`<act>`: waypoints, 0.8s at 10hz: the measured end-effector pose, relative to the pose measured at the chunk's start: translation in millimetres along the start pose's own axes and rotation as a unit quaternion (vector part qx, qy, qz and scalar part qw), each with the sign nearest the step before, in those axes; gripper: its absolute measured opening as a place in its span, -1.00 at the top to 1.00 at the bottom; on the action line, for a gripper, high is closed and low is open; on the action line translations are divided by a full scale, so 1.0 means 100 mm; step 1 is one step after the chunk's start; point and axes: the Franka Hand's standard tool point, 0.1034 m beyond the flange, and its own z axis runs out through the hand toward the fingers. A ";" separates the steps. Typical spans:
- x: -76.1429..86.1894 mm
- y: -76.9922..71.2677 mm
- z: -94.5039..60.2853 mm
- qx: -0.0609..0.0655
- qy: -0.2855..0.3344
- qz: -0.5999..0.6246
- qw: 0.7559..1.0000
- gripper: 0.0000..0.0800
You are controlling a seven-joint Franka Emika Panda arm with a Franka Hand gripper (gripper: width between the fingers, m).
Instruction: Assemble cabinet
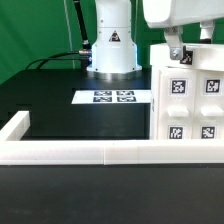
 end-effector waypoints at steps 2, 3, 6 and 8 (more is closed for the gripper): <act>-0.01 -0.02 0.03 0.002 -0.002 0.025 1.000 -0.97; -0.01 -0.01 0.03 0.002 -0.003 0.034 0.999 -0.97; -0.02 -0.01 0.03 0.003 -0.002 0.079 0.997 -0.39; -0.01 -0.01 0.03 0.002 -0.002 0.151 0.989 -0.39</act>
Offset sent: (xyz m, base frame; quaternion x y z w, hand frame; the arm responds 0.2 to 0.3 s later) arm 0.0000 0.0000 0.0000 0.0000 0.0000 0.0650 0.9979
